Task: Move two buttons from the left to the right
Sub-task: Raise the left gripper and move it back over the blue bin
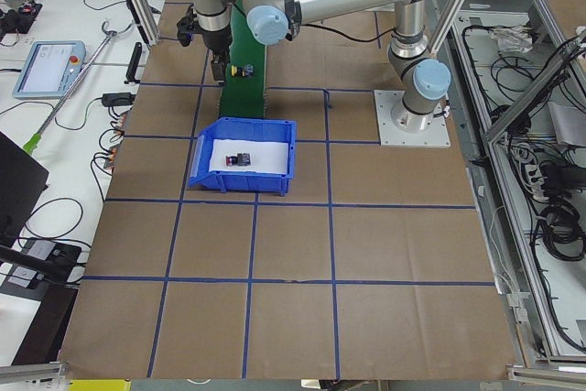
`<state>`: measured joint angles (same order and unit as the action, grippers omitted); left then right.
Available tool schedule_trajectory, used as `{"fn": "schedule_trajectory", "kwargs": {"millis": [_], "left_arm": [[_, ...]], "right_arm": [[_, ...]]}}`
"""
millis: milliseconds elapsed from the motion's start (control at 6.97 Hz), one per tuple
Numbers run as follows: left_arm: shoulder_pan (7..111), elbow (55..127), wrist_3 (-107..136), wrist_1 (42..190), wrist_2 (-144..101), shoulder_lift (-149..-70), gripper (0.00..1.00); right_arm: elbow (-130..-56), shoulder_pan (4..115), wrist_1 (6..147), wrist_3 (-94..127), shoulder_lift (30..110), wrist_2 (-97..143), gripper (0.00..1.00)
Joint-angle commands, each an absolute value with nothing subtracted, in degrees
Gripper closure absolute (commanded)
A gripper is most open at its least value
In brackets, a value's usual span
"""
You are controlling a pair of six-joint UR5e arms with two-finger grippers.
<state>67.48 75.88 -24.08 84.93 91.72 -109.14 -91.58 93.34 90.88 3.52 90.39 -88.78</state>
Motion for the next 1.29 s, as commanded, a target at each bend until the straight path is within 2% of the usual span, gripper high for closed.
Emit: {"fn": "schedule_trajectory", "kwargs": {"millis": [0, 574, 1147], "left_arm": [[60.50, 76.37, -33.36, 84.29, 91.41, -110.21, 0.00], [59.41, 77.34, -33.40, 78.68, 91.32, -115.56, 0.00], [59.59, 92.87, -33.05, 57.87, 91.41, -115.93, 0.00]], "right_arm": [[-91.58, 93.34, 90.88, 3.52, 90.35, -88.77, 0.00], [-91.58, 93.34, 90.88, 3.52, 90.35, -88.77, 0.00], [-91.58, 93.34, 90.97, 3.52, 90.26, -88.77, 0.00]]}}
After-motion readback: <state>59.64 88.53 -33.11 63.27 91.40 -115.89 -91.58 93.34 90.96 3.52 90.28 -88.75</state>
